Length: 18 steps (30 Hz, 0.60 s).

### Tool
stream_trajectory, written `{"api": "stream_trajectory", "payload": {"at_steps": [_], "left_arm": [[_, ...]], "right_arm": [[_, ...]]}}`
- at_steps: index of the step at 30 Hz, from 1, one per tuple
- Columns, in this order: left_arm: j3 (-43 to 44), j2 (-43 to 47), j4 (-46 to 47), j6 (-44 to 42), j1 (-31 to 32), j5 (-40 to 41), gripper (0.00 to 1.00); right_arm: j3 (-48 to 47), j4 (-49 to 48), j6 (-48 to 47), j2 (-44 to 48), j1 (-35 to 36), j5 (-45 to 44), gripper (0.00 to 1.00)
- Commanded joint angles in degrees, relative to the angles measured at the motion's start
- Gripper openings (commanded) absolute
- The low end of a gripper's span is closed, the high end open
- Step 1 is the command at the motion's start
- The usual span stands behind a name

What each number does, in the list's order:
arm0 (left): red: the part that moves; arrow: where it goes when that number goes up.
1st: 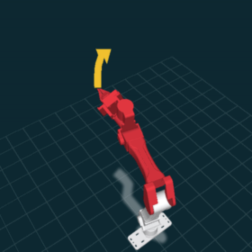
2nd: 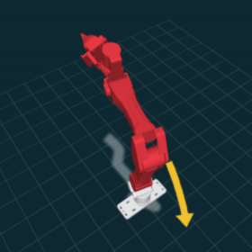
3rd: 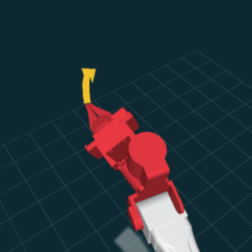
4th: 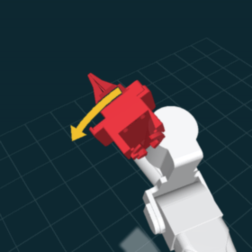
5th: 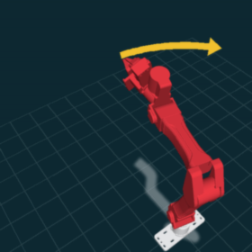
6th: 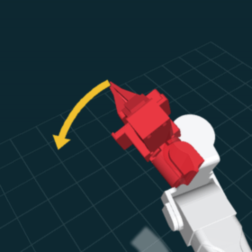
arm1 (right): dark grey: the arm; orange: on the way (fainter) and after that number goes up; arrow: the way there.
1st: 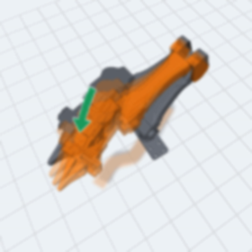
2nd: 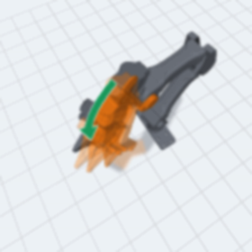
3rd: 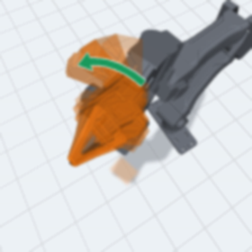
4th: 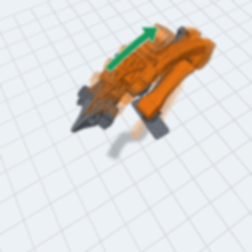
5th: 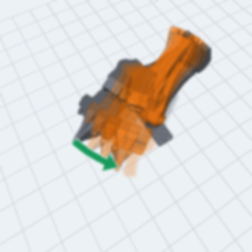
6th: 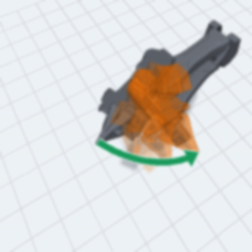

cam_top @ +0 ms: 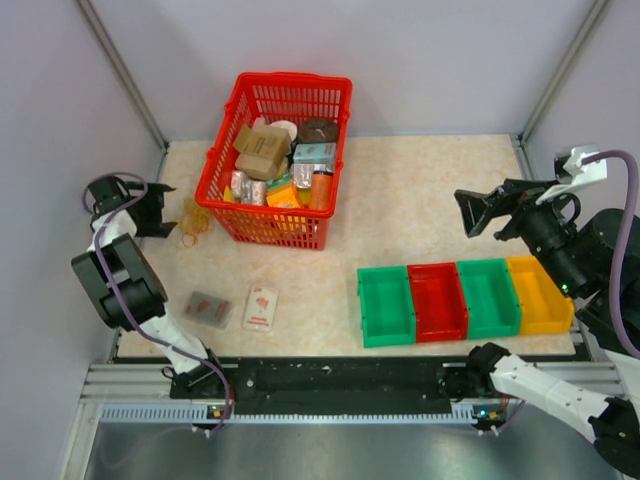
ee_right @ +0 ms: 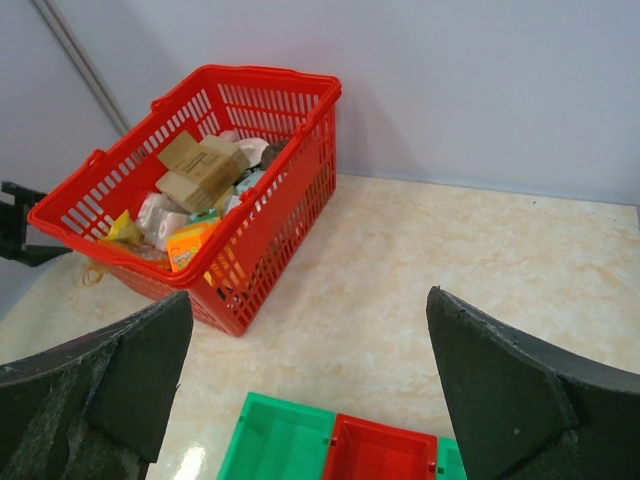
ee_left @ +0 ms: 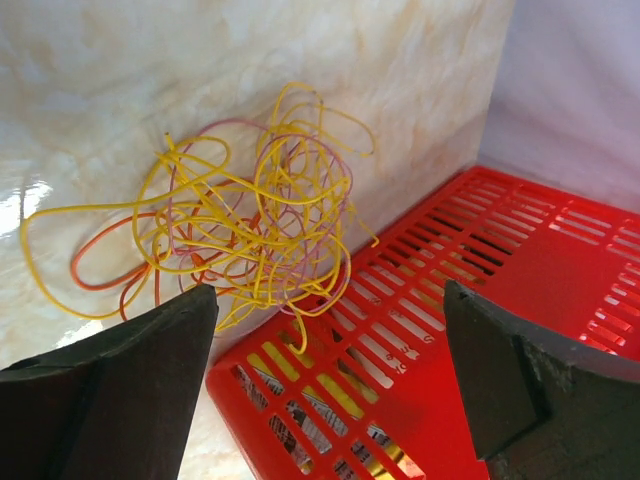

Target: Untangle the cables

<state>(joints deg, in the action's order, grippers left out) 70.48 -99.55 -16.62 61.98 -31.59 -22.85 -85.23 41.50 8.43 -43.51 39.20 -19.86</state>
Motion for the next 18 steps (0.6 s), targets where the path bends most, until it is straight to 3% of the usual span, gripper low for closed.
{"api": "stream_trajectory", "payload": {"at_steps": [1,8,12,14,18], "left_arm": [[-0.60,-2.75,6.86,3.24,1.44,-4.31,0.98],[3.61,-12.42,4.32,4.03,3.82,-3.96,0.95],[3.88,-14.44,5.54,3.15,4.35,-1.41,0.85],[4.23,-15.15,5.98,2.89,4.44,-1.84,0.72],[2.83,-12.80,8.27,1.23,4.44,-3.96,0.30]], "right_arm": [[0.68,-2.03,0.80,0.53,-0.53,0.25,0.99],[0.68,-2.03,0.80,0.97,-0.53,1.14,0.99],[1.38,-2.03,1.15,1.93,-0.53,1.40,0.99],[2.08,-2.03,1.15,2.11,-0.53,1.49,0.99],[4.97,-2.12,2.03,2.02,-0.53,1.66,0.99]]}}
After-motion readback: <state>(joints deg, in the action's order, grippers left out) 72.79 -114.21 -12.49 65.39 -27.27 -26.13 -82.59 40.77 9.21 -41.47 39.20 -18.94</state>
